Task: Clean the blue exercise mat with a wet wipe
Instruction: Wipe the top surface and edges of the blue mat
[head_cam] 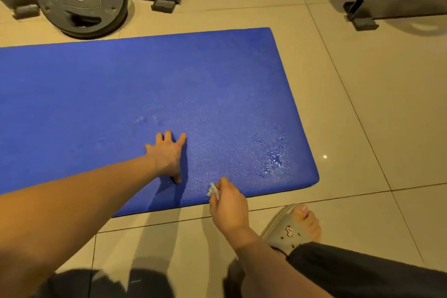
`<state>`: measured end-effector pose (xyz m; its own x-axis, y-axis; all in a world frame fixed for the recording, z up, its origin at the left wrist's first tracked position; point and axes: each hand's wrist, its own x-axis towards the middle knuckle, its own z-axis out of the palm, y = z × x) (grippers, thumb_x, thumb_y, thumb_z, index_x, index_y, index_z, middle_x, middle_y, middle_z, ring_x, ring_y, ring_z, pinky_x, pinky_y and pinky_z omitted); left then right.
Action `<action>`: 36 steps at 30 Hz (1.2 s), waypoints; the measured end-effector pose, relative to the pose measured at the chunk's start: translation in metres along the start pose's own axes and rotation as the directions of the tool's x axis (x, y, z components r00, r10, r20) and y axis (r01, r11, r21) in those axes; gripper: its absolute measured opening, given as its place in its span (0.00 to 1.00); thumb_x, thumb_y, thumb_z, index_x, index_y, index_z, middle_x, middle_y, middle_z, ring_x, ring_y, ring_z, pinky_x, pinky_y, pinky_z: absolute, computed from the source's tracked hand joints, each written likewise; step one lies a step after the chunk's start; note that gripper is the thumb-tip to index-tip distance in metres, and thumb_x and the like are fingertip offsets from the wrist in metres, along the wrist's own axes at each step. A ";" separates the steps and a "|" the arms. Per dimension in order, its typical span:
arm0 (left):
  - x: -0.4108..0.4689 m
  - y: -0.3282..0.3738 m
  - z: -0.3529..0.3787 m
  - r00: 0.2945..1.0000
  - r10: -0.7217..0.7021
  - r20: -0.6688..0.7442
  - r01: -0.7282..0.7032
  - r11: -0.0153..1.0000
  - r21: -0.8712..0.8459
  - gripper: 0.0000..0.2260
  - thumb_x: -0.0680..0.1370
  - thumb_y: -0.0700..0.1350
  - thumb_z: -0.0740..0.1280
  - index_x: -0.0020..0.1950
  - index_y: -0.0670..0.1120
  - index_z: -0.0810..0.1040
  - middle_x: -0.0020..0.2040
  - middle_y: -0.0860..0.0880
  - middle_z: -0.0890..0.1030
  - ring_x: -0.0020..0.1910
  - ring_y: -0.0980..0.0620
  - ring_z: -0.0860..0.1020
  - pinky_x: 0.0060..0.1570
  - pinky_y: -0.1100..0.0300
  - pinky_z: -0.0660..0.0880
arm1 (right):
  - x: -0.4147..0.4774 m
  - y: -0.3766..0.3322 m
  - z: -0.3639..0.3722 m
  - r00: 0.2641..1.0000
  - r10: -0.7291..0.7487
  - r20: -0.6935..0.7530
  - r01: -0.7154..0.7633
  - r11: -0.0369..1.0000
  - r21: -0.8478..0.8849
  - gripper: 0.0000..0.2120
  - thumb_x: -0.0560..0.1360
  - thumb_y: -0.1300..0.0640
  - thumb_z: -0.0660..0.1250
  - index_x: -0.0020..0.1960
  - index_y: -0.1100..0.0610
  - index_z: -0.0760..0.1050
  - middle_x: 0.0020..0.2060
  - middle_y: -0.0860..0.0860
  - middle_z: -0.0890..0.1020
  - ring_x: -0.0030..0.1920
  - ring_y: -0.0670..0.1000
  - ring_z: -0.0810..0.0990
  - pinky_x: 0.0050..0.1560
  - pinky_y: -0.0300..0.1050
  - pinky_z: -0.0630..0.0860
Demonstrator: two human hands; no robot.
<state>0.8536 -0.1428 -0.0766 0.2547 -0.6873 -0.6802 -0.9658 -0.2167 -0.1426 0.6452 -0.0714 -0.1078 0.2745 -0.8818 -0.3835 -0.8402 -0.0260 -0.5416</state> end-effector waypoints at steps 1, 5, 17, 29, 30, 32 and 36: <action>-0.005 0.011 0.001 0.999 0.012 0.042 -0.012 1.000 0.004 0.65 0.63 0.60 0.83 0.83 0.54 0.38 0.79 0.41 0.50 0.78 0.35 0.53 0.67 0.36 0.70 | 0.002 -0.003 -0.002 1.000 0.015 0.007 -0.015 1.000 0.018 0.08 0.82 0.51 0.61 0.57 0.55 0.70 0.54 0.54 0.80 0.53 0.59 0.80 0.48 0.53 0.74; -0.016 0.035 0.007 0.998 0.001 0.060 -0.005 0.998 0.056 0.68 0.63 0.60 0.84 0.83 0.49 0.35 0.80 0.36 0.48 0.77 0.31 0.56 0.64 0.40 0.75 | 0.008 -0.009 -0.012 0.992 0.092 0.080 -0.093 0.996 0.007 0.11 0.83 0.51 0.60 0.60 0.58 0.71 0.57 0.56 0.81 0.57 0.60 0.80 0.49 0.51 0.74; -0.013 0.035 0.023 1.000 0.004 -0.015 -0.004 1.000 -0.021 0.66 0.65 0.55 0.84 0.83 0.50 0.34 0.81 0.34 0.39 0.79 0.28 0.45 0.65 0.40 0.76 | 0.014 -0.004 -0.026 0.983 0.038 0.178 -0.022 0.996 -0.092 0.10 0.82 0.49 0.63 0.56 0.55 0.73 0.54 0.56 0.82 0.54 0.61 0.80 0.49 0.51 0.74; -0.020 0.039 0.012 0.999 -0.029 -0.024 0.030 0.999 0.029 0.68 0.62 0.57 0.85 0.83 0.51 0.36 0.78 0.37 0.50 0.76 0.33 0.56 0.56 0.44 0.77 | 0.002 0.119 -0.073 0.943 0.169 -0.287 -0.138 0.983 0.125 0.07 0.80 0.51 0.65 0.47 0.52 0.70 0.42 0.53 0.83 0.42 0.62 0.80 0.37 0.47 0.67; -0.020 0.040 0.011 0.999 -0.035 -0.021 0.036 0.999 0.028 0.68 0.62 0.57 0.85 0.83 0.50 0.36 0.78 0.37 0.51 0.76 0.33 0.58 0.57 0.44 0.76 | 0.002 0.129 -0.080 0.922 0.196 -0.333 -0.156 0.977 0.143 0.07 0.81 0.51 0.64 0.47 0.52 0.69 0.41 0.53 0.82 0.41 0.63 0.80 0.37 0.47 0.65; -0.022 0.045 0.008 0.999 -0.046 -0.025 0.046 0.999 0.009 0.66 0.63 0.57 0.84 0.83 0.49 0.37 0.77 0.38 0.54 0.75 0.35 0.59 0.59 0.45 0.76 | 0.001 0.127 -0.076 0.889 0.247 -0.385 -0.178 0.962 0.207 0.07 0.81 0.53 0.63 0.46 0.52 0.68 0.39 0.53 0.80 0.39 0.63 0.79 0.37 0.46 0.64; -0.026 0.072 0.008 1.000 -0.017 -0.022 0.013 0.984 -0.175 0.68 0.59 0.66 0.82 0.83 0.50 0.40 0.80 0.38 0.48 0.80 0.37 0.50 0.74 0.42 0.65 | -0.010 0.077 -0.029 0.962 0.086 -0.258 -0.029 0.976 0.217 0.07 0.82 0.53 0.62 0.48 0.54 0.72 0.42 0.54 0.81 0.42 0.63 0.80 0.38 0.52 0.70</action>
<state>0.7768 -0.1356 -0.0749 0.2718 -0.6988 -0.6617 -0.9390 -0.3433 -0.0231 0.5640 -0.0776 -0.1244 0.0715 -0.9723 -0.2225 -0.7262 0.1021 -0.6798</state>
